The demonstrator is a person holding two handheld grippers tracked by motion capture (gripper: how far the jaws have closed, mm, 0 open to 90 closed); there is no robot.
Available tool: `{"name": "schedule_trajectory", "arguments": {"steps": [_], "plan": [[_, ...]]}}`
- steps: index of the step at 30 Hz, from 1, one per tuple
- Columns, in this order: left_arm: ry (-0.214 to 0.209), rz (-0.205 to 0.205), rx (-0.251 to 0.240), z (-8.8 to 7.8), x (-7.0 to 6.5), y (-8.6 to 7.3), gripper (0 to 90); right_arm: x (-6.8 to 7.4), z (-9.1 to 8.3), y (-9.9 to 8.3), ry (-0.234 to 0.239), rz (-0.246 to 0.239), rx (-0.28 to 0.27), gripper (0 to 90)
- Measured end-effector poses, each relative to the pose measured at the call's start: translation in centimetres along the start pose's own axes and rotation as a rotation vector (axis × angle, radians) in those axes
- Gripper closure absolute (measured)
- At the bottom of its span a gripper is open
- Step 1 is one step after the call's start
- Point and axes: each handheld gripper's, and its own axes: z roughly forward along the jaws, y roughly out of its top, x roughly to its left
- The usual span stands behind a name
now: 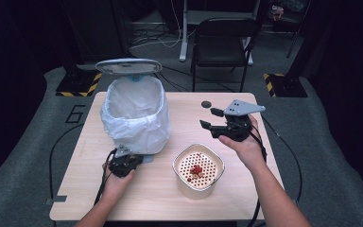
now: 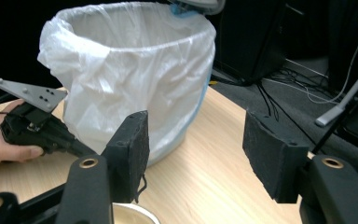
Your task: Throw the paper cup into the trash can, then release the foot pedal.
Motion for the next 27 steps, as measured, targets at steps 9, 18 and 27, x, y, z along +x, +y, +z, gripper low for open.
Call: {"name": "schedule_trajectory", "arguments": {"steps": [9,18,27], "plan": [[-0.009,-0.004,0.006,0.0,0.1,0.0,90.0,-0.1,-1.1,-3.7,-0.045,0.055,0.011,40.7],[-0.006,-0.009,-0.003,0.0,0.1,0.0,90.0,-0.7,-1.5,-7.0,-0.101,0.109,0.036,40.7],[-0.017,-0.017,0.0,-0.1,0.3,-0.1,90.0,-0.7,-1.8,-9.9,-0.151,0.116,0.068,39.9]]}}
